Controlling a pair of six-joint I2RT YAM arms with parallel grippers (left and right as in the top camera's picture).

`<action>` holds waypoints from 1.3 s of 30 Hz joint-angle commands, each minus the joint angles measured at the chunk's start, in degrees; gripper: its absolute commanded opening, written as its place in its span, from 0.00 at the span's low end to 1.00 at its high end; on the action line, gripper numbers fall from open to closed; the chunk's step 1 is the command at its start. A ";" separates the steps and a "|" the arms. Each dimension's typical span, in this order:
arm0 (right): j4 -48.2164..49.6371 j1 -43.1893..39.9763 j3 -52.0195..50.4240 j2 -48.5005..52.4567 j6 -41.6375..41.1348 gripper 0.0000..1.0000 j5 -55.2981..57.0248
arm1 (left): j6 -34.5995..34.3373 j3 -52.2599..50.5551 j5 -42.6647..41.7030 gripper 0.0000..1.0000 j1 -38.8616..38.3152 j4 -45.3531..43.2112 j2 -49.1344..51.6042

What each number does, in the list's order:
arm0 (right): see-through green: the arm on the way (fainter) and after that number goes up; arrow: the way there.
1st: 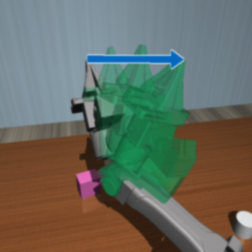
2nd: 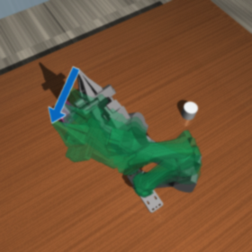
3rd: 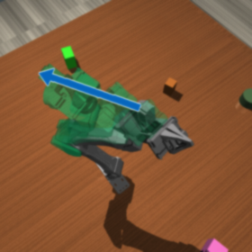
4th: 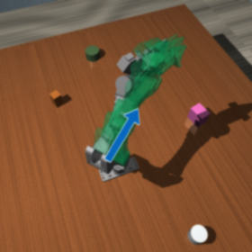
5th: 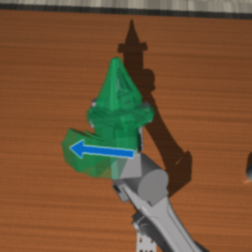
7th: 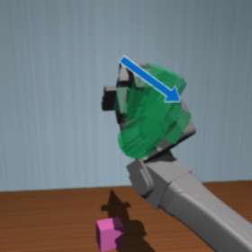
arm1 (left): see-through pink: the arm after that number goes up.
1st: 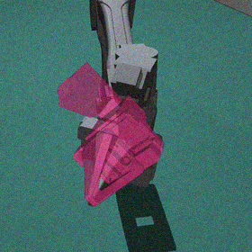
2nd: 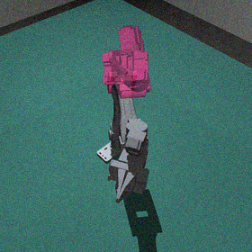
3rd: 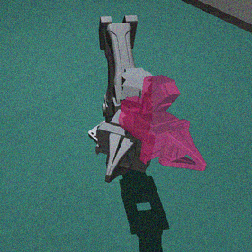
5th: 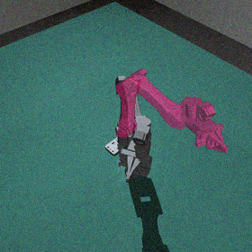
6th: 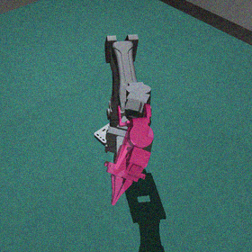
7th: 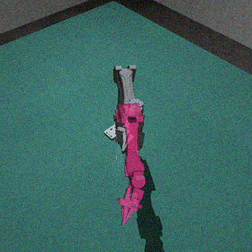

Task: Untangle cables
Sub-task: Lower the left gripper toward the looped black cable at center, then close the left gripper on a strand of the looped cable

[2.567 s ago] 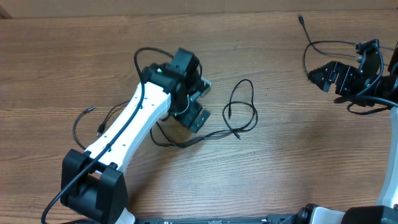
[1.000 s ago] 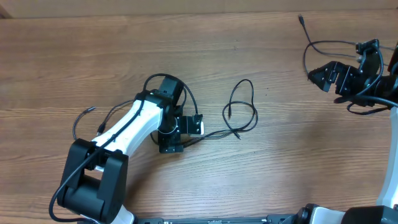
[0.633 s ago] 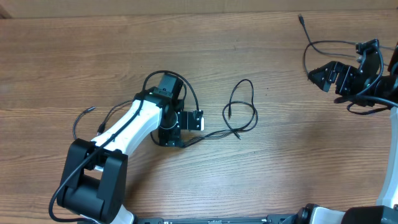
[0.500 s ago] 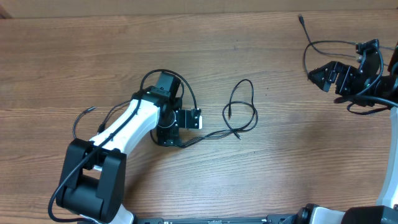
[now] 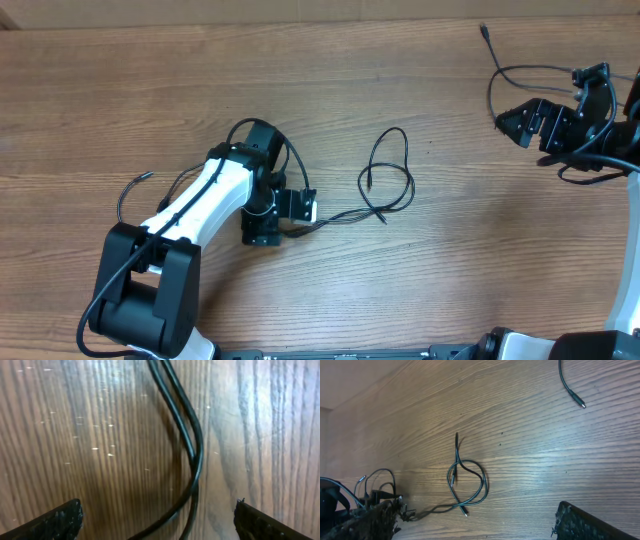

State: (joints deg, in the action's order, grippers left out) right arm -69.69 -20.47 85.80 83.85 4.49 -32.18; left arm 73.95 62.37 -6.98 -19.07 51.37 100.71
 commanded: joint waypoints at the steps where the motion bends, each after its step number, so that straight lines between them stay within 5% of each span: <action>1: 0.17 0.26 0.04 -0.70 -0.20 1.00 -0.48 | 3.23 -0.50 -0.09 0.96 0.42 -0.46 0.50; 13: 0.17 0.26 0.04 -0.70 -0.20 1.00 -0.48 | 3.23 -0.50 -1.40 0.78 0.42 -2.80 8.50; 25: 0.17 0.26 0.04 -0.70 -0.20 1.00 -0.48 | 3.21 -0.44 -1.40 0.72 0.42 -2.99 8.48; 39: 0.17 0.26 0.04 -0.70 -0.20 1.00 -0.48 | 1.44 0.68 0.68 0.18 0.24 -2.34 8.46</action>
State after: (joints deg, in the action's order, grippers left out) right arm -69.69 -20.47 85.80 83.85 4.49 -32.16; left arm 75.99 63.13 -7.79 -18.98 48.49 106.52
